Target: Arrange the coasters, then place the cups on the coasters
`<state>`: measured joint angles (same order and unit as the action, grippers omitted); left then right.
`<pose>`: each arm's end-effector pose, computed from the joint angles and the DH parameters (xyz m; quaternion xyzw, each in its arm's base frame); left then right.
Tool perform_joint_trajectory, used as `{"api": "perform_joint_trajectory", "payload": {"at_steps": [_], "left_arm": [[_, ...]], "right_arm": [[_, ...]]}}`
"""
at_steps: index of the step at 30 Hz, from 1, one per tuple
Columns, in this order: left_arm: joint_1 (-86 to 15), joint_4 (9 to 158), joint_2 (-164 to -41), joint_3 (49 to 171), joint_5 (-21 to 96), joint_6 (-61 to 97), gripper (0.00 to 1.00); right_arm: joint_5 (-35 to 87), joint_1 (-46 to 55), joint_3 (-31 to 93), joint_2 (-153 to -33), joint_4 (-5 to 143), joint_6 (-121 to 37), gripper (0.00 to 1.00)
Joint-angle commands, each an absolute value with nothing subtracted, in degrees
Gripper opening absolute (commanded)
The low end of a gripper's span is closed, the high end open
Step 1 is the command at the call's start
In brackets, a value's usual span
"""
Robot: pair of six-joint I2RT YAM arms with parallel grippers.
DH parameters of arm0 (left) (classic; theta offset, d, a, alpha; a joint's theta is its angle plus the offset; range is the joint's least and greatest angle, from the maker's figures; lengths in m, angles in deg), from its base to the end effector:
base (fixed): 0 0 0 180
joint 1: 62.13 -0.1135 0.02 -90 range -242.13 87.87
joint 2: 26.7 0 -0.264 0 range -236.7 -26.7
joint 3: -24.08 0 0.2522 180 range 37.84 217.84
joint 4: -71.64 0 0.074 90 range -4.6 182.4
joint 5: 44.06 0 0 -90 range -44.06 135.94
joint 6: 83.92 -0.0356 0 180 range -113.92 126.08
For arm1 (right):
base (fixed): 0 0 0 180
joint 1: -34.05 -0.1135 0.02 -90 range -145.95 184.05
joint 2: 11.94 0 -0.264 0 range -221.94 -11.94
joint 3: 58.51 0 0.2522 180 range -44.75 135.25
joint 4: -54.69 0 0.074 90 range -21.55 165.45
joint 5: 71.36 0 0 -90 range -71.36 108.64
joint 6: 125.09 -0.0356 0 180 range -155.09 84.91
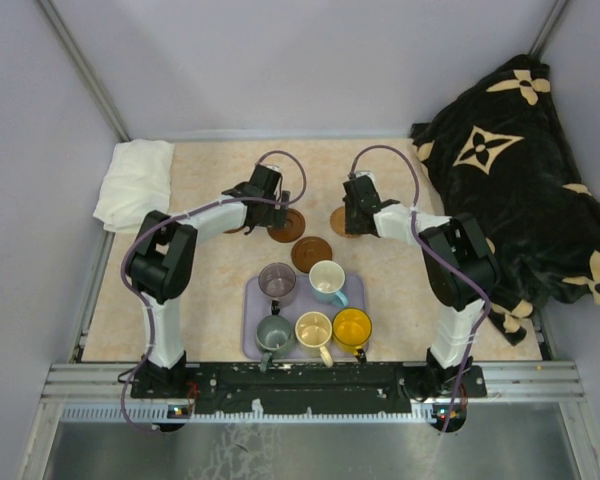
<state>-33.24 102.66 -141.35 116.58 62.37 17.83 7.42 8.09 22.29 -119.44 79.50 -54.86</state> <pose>0.3801 -0.1982 0.1718 0.0953 0.9353 0.0186 0.3403 0.3559 0.1656 0.1667 -0.0186 0.9400 0.0424 0.3381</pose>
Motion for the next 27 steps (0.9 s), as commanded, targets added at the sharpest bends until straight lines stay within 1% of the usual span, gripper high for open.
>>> {"api": "perform_joint_trajectory", "payload": {"at_steps": [1,9,13,20,27], "left_arm": [[-33.06,105.61,-141.65,118.04,70.77,18.41,0.99],[-33.09,105.84,-141.97,118.66,78.71,18.31,1.0],[-33.53,104.72,-143.57,119.66,80.26,17.22,1.0],[-36.46,103.0,-146.58,122.77,78.53,17.73,1.0],[-38.54,102.72,-147.16,123.9,77.23,17.47,1.0]], "right_arm": [[9.1,8.38,20.64,-115.75,81.16,-55.52,0.25],[9.89,8.33,21.12,-114.68,80.76,-54.7,0.25],[9.53,8.36,21.79,-114.43,80.7,-53.49,0.28],[8.78,8.35,24.13,-113.11,81.44,-50.3,0.3],[12.23,7.21,25.12,-109.61,80.91,-49.05,0.32]]}}
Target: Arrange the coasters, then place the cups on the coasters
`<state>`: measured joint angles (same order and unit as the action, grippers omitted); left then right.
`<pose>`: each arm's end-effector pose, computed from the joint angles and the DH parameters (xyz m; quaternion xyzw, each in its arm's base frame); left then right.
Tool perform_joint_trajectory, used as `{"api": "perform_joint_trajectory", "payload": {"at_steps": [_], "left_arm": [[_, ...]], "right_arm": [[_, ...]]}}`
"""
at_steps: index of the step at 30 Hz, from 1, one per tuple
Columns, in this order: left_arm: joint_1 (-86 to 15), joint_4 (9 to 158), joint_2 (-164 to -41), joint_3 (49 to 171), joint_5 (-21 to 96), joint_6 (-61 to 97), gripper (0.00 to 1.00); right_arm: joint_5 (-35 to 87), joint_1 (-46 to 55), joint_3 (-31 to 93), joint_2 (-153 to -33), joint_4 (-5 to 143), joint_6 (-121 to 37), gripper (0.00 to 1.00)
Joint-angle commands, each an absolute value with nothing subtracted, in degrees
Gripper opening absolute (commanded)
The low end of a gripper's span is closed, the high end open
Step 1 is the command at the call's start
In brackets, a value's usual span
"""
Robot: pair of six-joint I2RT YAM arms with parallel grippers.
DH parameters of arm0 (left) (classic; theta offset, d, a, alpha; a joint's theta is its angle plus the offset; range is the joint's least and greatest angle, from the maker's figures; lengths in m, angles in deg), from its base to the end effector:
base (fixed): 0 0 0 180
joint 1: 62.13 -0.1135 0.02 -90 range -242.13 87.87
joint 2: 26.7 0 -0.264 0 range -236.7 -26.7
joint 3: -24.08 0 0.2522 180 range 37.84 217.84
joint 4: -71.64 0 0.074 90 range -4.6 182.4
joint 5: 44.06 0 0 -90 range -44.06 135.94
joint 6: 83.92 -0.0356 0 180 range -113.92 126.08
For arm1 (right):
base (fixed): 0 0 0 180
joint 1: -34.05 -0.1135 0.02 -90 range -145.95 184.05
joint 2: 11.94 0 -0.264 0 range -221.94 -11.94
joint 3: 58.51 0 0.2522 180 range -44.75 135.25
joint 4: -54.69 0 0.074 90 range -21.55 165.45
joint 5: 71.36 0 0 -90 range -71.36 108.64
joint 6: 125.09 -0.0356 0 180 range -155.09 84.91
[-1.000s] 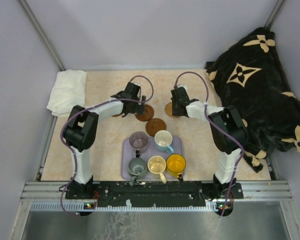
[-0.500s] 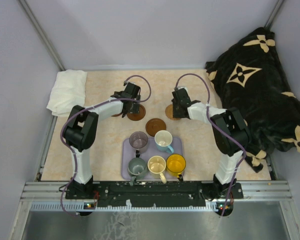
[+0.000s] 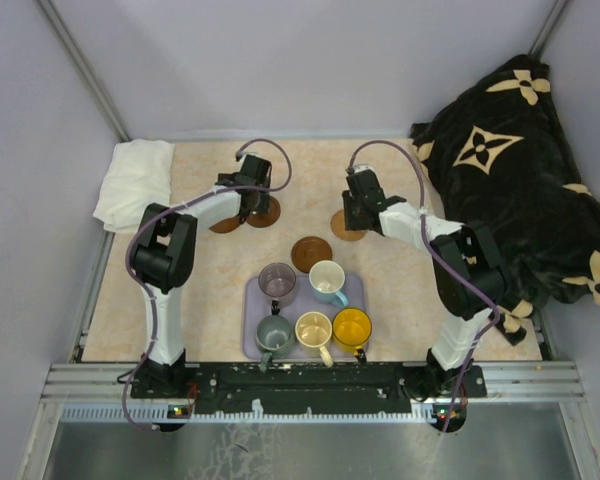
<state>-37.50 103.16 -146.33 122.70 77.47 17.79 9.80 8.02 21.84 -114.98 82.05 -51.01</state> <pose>0.4163 -0.1704 0.1697 0.0158 0.9154 0.1481 0.3739 0.3460 0.1629 0.1897 -0.0563 0.9357 0.0543 0.3440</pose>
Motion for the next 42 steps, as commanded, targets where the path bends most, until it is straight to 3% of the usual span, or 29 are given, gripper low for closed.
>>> {"api": "perform_joint_trajectory", "payload": {"at_steps": [1,20,42], "left_arm": [[-38.71,102.72,-147.18,123.81,77.12,17.5,1.0],[-38.4,101.23,-142.28,115.39,68.16,20.83,1.0],[-34.0,103.84,-143.88,110.31,71.27,22.06,1.0]], "right_arm": [[12.92,6.78,25.19,-109.25,80.84,-48.87,0.32],[18.88,-2.87,23.1,-111.68,80.92,-50.75,0.25],[19.38,-4.85,20.34,-115.15,80.96,-53.75,0.19]]}}
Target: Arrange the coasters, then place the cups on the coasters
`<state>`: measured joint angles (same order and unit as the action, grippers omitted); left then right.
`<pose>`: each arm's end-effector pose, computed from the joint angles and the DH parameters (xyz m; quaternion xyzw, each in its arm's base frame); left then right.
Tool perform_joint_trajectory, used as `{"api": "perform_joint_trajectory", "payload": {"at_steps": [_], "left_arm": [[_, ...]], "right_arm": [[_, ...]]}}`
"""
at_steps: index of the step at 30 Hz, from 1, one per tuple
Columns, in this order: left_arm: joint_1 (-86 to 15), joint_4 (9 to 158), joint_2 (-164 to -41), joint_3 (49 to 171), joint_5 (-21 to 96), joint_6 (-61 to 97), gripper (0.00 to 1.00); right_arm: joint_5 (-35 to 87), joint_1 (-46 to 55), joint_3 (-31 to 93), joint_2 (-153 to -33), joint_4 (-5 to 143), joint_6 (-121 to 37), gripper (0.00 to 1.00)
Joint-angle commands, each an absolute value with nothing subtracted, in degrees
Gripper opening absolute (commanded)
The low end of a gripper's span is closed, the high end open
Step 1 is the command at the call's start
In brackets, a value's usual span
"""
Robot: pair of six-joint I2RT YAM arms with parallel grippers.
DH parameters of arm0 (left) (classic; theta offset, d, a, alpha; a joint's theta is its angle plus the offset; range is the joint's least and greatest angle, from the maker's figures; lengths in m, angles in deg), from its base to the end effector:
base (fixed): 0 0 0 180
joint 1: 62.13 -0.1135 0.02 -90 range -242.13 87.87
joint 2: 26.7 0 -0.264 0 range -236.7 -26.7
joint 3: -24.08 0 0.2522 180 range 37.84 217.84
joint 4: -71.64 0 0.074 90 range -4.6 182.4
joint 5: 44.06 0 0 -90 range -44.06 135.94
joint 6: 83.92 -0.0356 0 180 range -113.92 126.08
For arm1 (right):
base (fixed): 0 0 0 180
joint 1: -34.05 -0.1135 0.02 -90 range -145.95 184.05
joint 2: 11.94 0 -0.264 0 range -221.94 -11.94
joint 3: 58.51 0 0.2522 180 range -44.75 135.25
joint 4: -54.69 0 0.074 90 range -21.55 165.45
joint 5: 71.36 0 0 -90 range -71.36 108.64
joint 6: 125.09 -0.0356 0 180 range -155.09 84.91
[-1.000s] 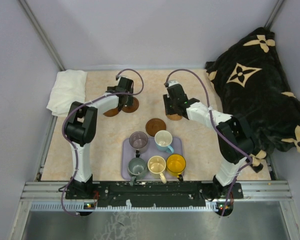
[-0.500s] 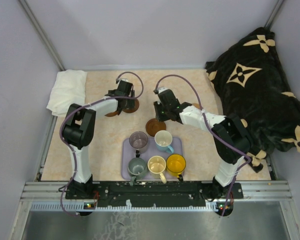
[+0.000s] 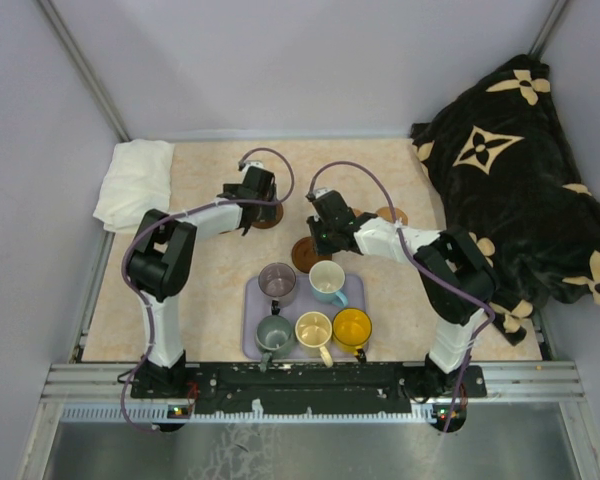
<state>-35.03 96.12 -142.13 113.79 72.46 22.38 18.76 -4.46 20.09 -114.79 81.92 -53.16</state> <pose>0.3886 -0.1810 0.1611 0.0084 0.9185 0.0779 0.3876 0.2949 0.2347 0.1816 -0.1678 0.9290 0.1572 0.2900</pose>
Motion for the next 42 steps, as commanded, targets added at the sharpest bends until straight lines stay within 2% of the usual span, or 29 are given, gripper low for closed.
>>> {"api": "perform_joint_trajectory", "payload": {"at_steps": [1,7,19,42], "left_arm": [[-34.0,104.0,-143.75,110.11,71.51,22.1,1.0],[-33.97,104.04,-142.14,109.32,72.63,22.5,1.0],[-34.08,104.47,-137.95,110.89,74.11,21.93,1.0],[-36.3,103.59,-143.41,116.43,72.88,20.64,1.0]], "right_arm": [[19.71,-4.87,20.44,-115.51,81.0,-53.8,0.19],[22.25,-5.18,22.92,-118.14,81.47,-53.06,0.19],[19.58,-6.82,24.57,-120.06,82.0,-52.82,0.2],[12.67,-5.03,36.63,-130.02,86.41,-53.62,0.19]]}}
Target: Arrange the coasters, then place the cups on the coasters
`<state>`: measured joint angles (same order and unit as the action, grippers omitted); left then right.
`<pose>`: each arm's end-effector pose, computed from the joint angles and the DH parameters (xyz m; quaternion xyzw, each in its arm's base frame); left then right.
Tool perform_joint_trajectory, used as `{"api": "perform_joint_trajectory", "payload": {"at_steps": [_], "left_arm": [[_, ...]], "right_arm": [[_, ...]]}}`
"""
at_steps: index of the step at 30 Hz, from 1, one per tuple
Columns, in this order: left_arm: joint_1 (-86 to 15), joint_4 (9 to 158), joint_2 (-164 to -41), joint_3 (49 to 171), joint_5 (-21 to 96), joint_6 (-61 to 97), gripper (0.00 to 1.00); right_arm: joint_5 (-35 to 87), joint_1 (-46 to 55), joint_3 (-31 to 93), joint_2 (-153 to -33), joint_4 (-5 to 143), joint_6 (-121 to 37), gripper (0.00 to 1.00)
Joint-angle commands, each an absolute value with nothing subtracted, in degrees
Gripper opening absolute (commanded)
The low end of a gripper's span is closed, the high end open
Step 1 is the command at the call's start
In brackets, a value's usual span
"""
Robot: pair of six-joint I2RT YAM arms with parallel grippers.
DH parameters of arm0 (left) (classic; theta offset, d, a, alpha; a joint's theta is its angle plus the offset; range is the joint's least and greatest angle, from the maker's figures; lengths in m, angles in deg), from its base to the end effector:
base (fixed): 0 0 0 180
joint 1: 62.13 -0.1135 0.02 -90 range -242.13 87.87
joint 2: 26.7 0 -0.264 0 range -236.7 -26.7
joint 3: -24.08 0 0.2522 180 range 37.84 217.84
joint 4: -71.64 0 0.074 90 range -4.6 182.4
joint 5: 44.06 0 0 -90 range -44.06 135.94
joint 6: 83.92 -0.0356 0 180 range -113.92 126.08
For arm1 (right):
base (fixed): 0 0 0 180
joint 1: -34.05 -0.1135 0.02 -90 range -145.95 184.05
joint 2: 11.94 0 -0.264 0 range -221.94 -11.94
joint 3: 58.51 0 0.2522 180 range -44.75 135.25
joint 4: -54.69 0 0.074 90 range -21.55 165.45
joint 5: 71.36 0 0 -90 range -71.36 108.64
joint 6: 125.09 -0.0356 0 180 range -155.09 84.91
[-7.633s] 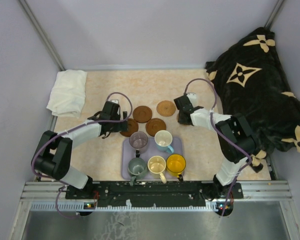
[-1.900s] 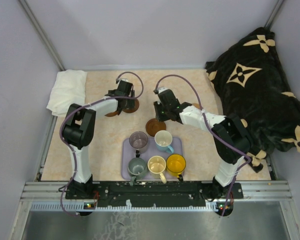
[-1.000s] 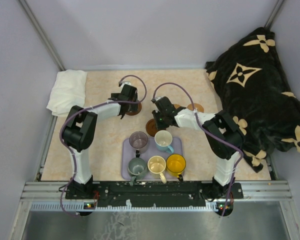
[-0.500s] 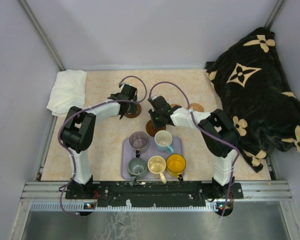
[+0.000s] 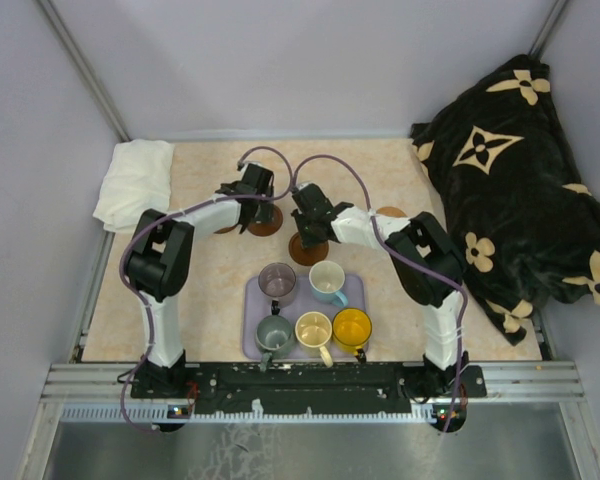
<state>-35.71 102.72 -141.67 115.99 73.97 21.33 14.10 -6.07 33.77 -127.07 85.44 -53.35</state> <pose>0.3883 -0.1742 0.1686 0.0156 0.9260 0.1091 0.3611 0.3302 0.2746 0.1665 -0.1678 0.9344 0.1194 0.2908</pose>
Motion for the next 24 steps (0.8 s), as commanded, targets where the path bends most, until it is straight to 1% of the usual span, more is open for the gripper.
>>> {"api": "perform_joint_trajectory", "payload": {"at_steps": [1,14,24], "left_arm": [[-36.39,103.27,-143.51,116.35,72.53,20.62,1.0],[-38.74,102.95,-148.2,120.43,68.2,21.56,1.0],[-39.32,103.6,-149.48,122.19,67.55,21.55,1.0]], "right_arm": [[12.85,-4.76,37.19,-130.29,86.36,-53.63,0.19],[12.83,-1.4,46.51,-135.67,87.71,-53.83,0.19],[12.81,0.32,49.5,-137.53,87.66,-53.99,0.19]]}}
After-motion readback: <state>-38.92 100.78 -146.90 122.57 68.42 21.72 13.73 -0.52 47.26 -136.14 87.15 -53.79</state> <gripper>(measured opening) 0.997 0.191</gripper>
